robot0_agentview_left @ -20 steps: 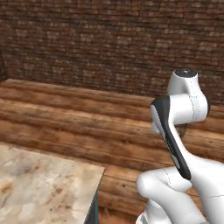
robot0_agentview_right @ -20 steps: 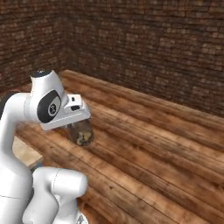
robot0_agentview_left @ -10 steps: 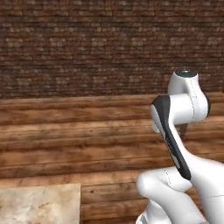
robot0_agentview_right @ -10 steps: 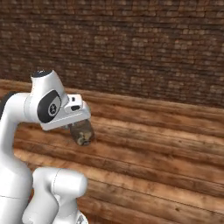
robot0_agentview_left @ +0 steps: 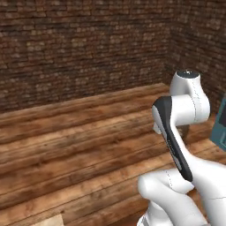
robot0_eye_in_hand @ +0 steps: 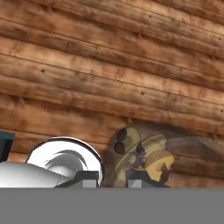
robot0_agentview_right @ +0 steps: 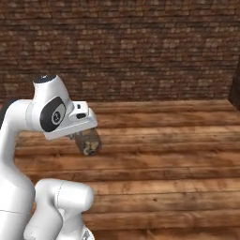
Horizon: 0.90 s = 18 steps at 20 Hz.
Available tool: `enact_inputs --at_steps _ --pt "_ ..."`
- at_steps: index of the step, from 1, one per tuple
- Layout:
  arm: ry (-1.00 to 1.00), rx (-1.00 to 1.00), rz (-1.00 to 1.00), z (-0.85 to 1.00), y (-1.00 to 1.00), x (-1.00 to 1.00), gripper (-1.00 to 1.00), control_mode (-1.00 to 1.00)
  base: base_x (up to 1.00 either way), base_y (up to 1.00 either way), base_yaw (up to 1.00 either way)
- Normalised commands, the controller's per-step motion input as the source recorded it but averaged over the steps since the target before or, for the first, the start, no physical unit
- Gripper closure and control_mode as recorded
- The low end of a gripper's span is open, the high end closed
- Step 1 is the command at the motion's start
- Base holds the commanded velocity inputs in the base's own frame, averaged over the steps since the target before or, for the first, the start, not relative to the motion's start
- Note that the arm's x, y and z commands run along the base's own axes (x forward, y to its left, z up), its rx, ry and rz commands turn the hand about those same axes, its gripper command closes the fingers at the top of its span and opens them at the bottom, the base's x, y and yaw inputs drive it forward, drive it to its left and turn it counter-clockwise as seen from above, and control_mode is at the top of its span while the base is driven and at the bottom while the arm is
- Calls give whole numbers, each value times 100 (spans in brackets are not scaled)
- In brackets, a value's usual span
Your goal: Pick the jar and jar from the dining table and place them in the open cabinet. Close the cabinet after placing the objects.
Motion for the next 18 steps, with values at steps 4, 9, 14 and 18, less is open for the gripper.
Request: enact_inputs --at_steps 4,9,14,18 --pt "0 0 0 0 0 0 100 100 -22 -3 -54" --pt "0 0 0 0 0 0 100 100 -16 -1 -55" --pt "0 0 0 0 0 0 100 100 -16 -4 -54" --pt "0 0 0 0 0 0 100 100 -8 -13 -53"
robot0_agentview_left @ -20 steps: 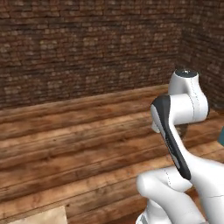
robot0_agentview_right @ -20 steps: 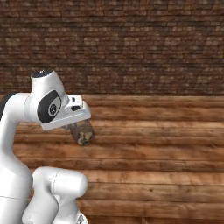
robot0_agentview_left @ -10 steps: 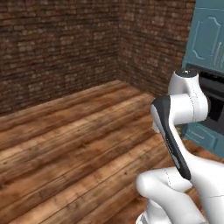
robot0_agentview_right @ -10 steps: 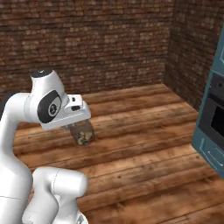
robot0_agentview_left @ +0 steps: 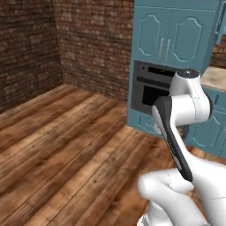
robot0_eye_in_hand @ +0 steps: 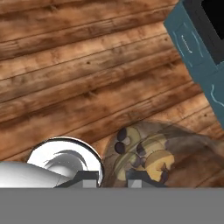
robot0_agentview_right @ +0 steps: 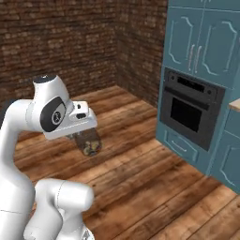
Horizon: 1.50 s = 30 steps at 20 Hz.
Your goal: Pick the jar and jar from the dining table and place them in the open cabinet. Close the cabinet after placing the objects.
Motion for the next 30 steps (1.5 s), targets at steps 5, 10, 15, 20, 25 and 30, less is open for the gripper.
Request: enact_inputs --at_steps 5,10,15,20,25,30 --pt "0 0 0 0 0 0 100 100 -1 -20 -53" --pt "0 0 0 0 0 0 100 100 0 -31 -51" --pt "0 0 0 0 0 0 100 100 2 -41 -49" --pt "0 0 0 0 0 0 100 100 20 -49 -46" --pt "0 0 0 0 0 0 100 100 56 -46 -29" --pt "0 0 0 0 0 0 100 100 87 -38 -6"
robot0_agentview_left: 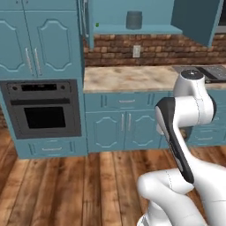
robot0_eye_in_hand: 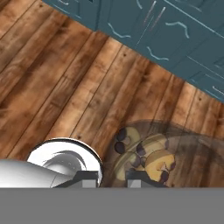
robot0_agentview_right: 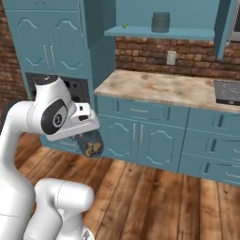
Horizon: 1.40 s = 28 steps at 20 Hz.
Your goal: Pick the jar and jar from the dining table and place them in the open cabinet. Close the cabinet after placing the objects.
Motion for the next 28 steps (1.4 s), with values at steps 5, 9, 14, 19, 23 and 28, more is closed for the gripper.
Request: enact_inputs --at_steps 5,9,14,19,23,28 --pt "0 0 0 0 0 0 100 100 95 -39 0" --pt "0 0 0 0 0 0 100 100 83 -41 -1" --pt "0 0 0 0 0 0 100 100 66 -46 -6" --pt "0 0 0 0 0 0 100 100 52 -44 -8" --pt "0 0 0 0 0 0 100 100 50 -34 -8" --pt "0 0 0 0 0 0 100 100 50 -20 -8"
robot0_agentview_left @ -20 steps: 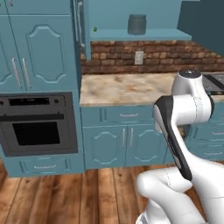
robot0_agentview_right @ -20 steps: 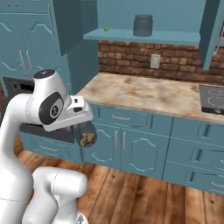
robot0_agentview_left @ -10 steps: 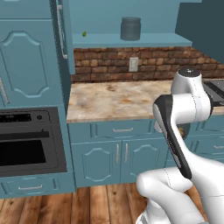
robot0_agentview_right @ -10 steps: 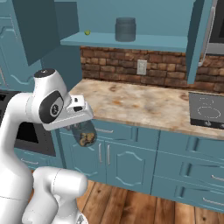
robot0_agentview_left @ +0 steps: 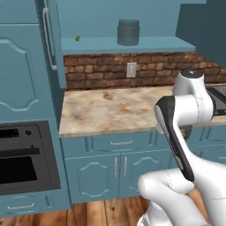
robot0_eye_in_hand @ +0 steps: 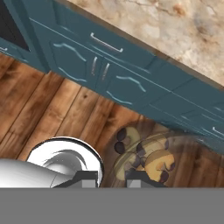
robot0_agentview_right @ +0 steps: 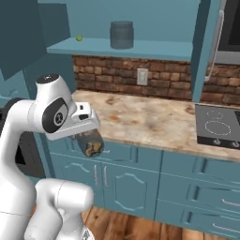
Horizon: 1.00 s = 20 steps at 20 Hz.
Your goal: Pick the jar and jar from the dining table and place them in the open cabinet. Close the cabinet after placing the objects.
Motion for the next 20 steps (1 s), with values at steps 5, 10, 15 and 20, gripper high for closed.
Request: enact_inputs --at_steps 5,10,15,20 --pt "0 0 0 0 0 0 100 100 55 -17 -8" --pt "0 0 0 0 0 0 100 100 56 -15 -7" --pt "0 0 0 0 0 0 100 100 50 -11 -7" --pt "0 0 0 0 0 0 100 100 46 -6 -6"
